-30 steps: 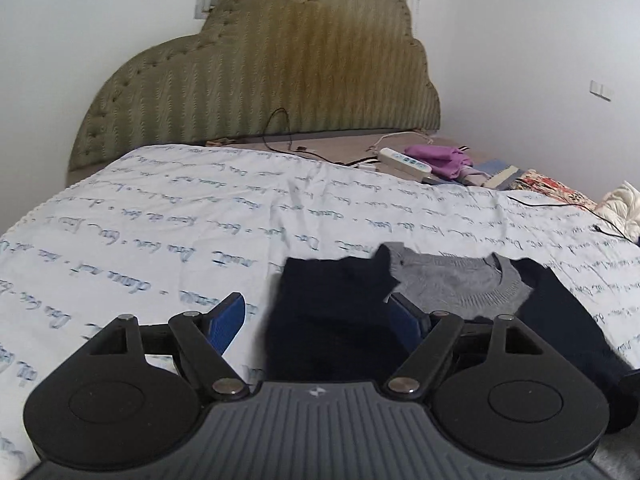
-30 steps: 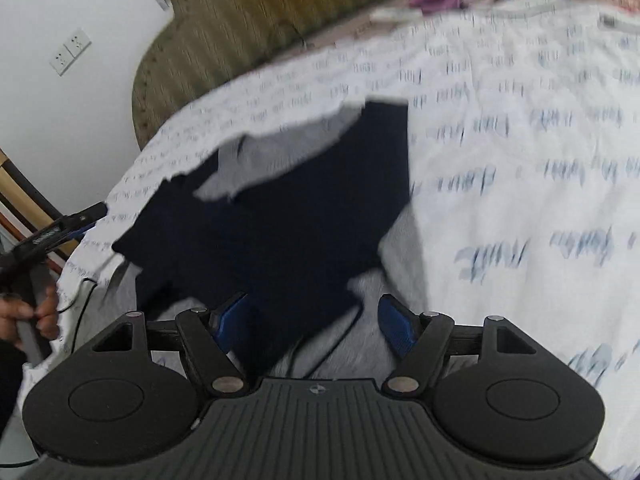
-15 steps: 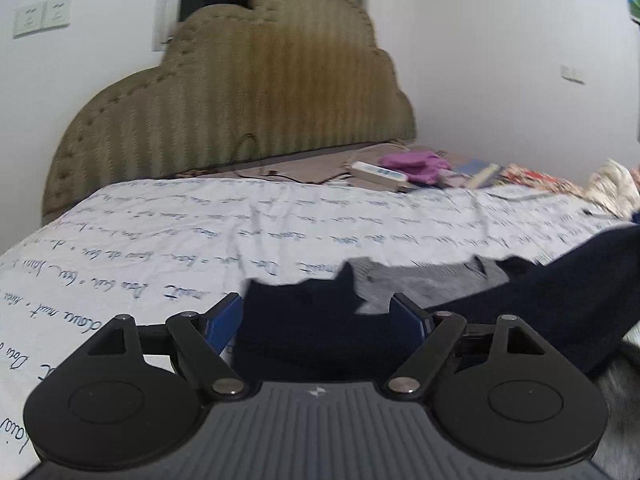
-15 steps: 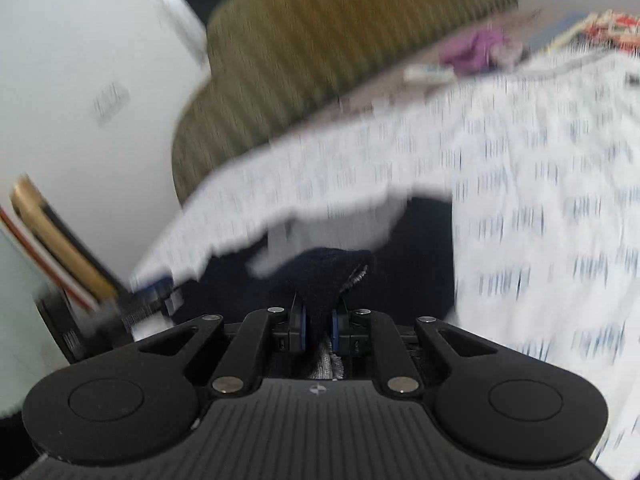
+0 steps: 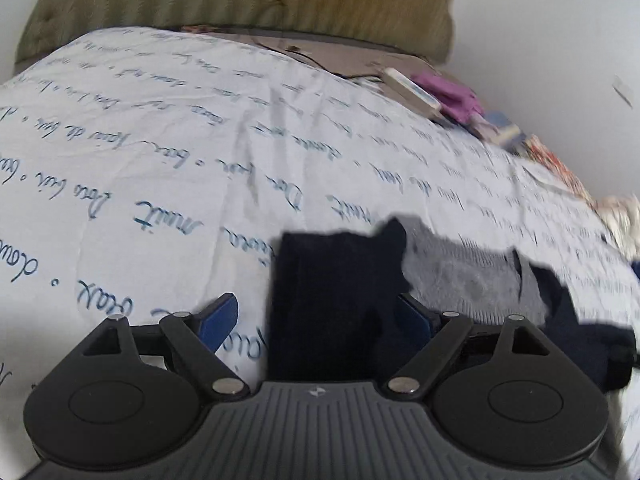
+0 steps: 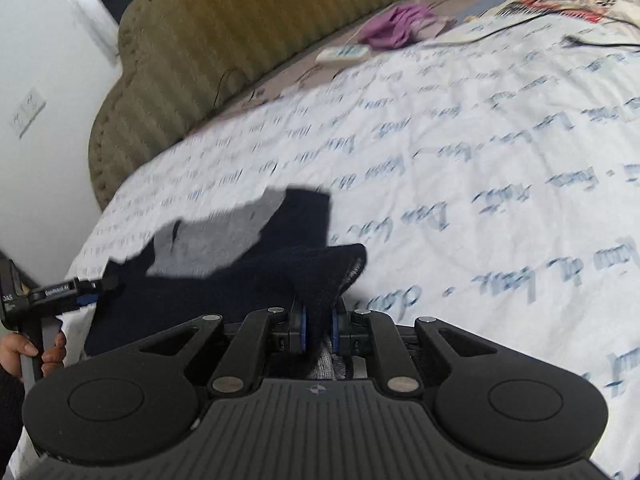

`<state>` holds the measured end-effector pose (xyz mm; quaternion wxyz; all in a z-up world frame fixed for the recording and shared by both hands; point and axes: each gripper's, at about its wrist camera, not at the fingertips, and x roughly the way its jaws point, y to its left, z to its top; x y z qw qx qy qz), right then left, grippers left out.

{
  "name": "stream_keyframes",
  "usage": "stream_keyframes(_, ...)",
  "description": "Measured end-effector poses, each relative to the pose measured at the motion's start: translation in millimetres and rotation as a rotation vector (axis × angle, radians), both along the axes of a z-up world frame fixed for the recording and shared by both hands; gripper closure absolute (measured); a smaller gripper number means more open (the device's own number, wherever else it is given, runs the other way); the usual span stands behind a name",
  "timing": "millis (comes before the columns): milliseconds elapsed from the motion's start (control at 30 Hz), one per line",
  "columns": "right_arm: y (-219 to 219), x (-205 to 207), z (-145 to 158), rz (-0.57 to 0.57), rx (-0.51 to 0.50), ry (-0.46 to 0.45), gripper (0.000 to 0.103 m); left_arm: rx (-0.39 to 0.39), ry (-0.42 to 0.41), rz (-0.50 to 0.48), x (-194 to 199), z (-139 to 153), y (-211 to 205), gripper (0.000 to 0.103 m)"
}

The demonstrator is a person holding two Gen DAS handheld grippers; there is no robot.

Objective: Fold small clothes

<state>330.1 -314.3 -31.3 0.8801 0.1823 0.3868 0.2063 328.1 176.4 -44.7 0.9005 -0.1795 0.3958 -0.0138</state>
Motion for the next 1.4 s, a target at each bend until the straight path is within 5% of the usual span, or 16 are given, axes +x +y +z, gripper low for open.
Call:
stream_keyframes(133, -8, 7, -11, -0.005, -0.006, 0.043, 0.088, -0.189, 0.0, 0.077, 0, -11, 24, 0.017)
stream_keyframes(267, 4, 8, -18, 0.015, -0.004, 0.045, 0.088, -0.113, 0.007, 0.024, 9, -14, 14, 0.018)
stream_keyframes(333, 5, 10, -20, 0.009, 0.005, 0.052, 0.088, -0.045, 0.017, -0.017, 16, -11, 4, 0.055)
stream_keyframes(367, 5, 11, -19, 0.008, 0.005, 0.051, 0.088, -0.006, 0.041, -0.054, 21, -10, -1, 0.095)
stream_keyframes(500, 1, 7, -1, 0.006, 0.075, 0.006, 0.088, 0.182, 0.014, -0.147, 20, 1, -17, 0.095)
stream_keyframes(633, 8, 6, 19, 0.06, 0.199, -0.045, 0.089, 0.078, 0.037, -0.13, 25, 5, 25, 0.094)
stream_keyframes(767, 28, 41, -20, 0.045, 0.016, 0.075, 0.089, 0.036, 0.072, -0.072, 27, -12, 43, 0.095)
stream_keyframes(867, 29, 50, -35, 0.046, 0.026, 0.082, 0.087, 0.066, 0.053, -0.072, 27, -12, 40, 0.092)
stream_keyframes(967, 28, 46, -27, 0.008, 0.001, 0.058, 0.062, 0.116, 0.036, -0.067, 26, -5, 39, 0.083)
stream_keyframes(1000, 27, 42, -22, -0.002, -0.031, 0.048, 0.05, 0.163, 0.017, -0.052, 20, 2, 37, 0.078)
stream_keyframes(1133, 34, 6, 11, -0.005, -0.168, -0.14, 0.051, 0.271, -0.244, -0.004, -28, 42, 14, 0.074)
stream_keyframes(1233, 66, -6, 23, 0.082, -0.272, -0.266, 0.051, 0.386, -0.363, -0.082, -49, 43, -34, 0.046)
stream_keyframes(1400, 115, 13, -18, 0.237, -0.358, -0.133, 0.051, 0.536, -0.154, -0.284, -35, -24, -91, 0.04)
